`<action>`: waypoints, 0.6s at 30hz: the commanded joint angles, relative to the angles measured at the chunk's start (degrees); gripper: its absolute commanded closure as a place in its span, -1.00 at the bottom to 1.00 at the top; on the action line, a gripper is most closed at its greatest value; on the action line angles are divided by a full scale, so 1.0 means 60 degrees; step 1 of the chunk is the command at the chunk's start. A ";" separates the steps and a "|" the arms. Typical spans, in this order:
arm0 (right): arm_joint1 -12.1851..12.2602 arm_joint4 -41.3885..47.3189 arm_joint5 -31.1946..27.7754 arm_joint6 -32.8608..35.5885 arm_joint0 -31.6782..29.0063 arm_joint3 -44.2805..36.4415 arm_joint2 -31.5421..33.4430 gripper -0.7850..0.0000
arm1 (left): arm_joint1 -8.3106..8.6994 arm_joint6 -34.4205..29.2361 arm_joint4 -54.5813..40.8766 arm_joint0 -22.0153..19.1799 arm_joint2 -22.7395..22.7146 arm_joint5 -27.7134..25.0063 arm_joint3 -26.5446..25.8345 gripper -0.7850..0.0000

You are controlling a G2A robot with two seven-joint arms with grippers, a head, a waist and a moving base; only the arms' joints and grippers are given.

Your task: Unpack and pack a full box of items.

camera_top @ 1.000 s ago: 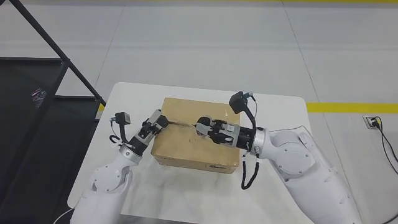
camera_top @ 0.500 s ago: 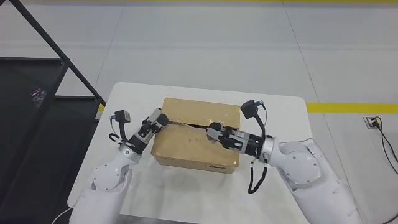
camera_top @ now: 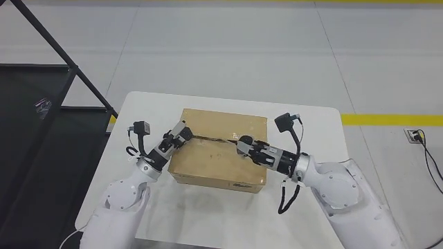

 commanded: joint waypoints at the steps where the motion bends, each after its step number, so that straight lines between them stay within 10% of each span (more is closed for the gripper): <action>1: 0.0007 0.0024 0.0029 -0.0020 -0.0044 0.0051 0.0028 1.00 | 0.0001 -0.0027 0.0019 -0.0017 0.0024 0.0010 -0.0012 -1.00; 18: 0.0071 -0.0633 0.0874 -0.0459 -0.0343 0.0253 0.0310 1.00 | -0.0069 -0.0101 0.0102 -0.0268 0.0501 0.0047 0.0041 -1.00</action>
